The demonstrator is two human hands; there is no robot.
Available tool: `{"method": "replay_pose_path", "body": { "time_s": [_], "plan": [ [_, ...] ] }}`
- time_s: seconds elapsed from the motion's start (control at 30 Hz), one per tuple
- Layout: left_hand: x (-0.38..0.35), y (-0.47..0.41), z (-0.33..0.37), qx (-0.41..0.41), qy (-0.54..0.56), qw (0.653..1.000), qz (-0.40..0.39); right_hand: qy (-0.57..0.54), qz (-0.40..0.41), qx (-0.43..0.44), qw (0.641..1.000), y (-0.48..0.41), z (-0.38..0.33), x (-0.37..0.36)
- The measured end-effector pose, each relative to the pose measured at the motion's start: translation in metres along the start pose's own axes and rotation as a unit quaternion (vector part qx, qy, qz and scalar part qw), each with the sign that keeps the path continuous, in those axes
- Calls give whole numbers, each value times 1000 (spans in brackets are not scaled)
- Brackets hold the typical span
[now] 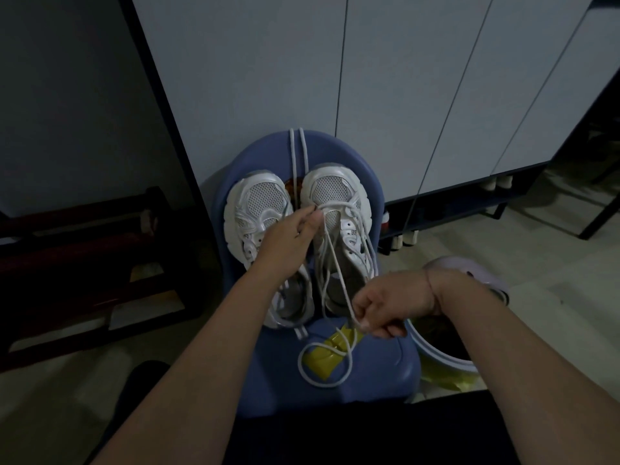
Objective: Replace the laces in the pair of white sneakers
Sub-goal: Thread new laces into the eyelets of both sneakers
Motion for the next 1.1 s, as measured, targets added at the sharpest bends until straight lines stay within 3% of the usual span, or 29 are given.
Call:
{"method": "replay_pose_path", "body": {
  "time_s": [0.07, 0.13, 0.27, 0.53, 0.77, 0.87, 1.0, 1.1],
  "plan": [
    [0, 0, 0, 4, 3, 1000, 1, 7, 67, -10, 998, 2, -3, 0],
    [1, 0, -1, 6, 8, 1000, 1, -3, 184, 12, 983, 0, -7, 5],
    [0, 0, 0, 7, 16, 1000, -1, -112, 430, 102, 890, -19, -13, 22],
    [2, 4, 1, -12, 31, 999, -4, -219, 467, 56, 855, -62, -20, 32],
    [4, 5, 4, 5, 52, 999, -2, -290, 449, 73, 842, -69, -13, 29],
    [4, 5, 4, 16, 52, 999, -6, -286, 410, 86, 862, -61, -9, 29],
    [5, 2, 0, 22, 45, 999, -13, -81, 247, 18, 965, -36, -11, 19],
    [4, -1, -2, 36, 46, 998, -18, 2, 56, -26, 998, -19, -11, 1]
  ]
}}
Point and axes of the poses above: each hand's wrist, its own y-axis away from the middle knuckle, its own x-axis out of the back of the hand, z = x × y, the point moved 1 cm from there along -y, towards the middle knuckle, and after that the axes turned 13 degrees about x, right-handed, at the moved point
